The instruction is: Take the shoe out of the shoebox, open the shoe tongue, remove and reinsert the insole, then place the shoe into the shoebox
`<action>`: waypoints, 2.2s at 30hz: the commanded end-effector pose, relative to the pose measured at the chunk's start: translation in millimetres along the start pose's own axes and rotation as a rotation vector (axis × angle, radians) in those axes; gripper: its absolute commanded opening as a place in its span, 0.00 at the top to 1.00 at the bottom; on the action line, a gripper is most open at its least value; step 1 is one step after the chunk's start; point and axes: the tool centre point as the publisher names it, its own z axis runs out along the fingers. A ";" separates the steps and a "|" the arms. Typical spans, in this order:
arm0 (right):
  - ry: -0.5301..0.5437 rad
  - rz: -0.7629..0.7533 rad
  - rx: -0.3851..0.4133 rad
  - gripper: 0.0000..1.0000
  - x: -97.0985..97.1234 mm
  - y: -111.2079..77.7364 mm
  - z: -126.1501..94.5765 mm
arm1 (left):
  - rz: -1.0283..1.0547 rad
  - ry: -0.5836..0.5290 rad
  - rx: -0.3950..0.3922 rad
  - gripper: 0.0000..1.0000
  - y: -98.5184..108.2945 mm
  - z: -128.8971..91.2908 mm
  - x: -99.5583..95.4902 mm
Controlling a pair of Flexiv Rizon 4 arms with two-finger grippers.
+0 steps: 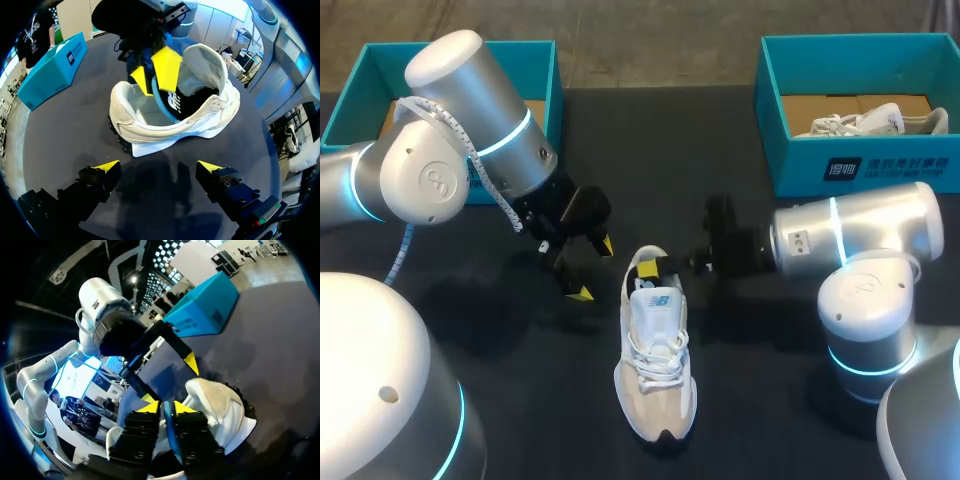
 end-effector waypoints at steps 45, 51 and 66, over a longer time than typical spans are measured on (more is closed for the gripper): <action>-0.352 -0.030 0.059 0.00 18.7 13.6 -93.9 | 0.000 0.000 -0.002 0.00 -0.1 0.2 0.3; -0.346 -0.043 0.098 0.00 22.7 15.0 -101.0 | 0.000 0.000 -0.002 0.00 -0.1 0.2 0.3; -0.471 0.000 0.106 0.00 26.9 13.1 -97.9 | 0.051 0.007 -0.048 0.00 9.3 -28.2 5.9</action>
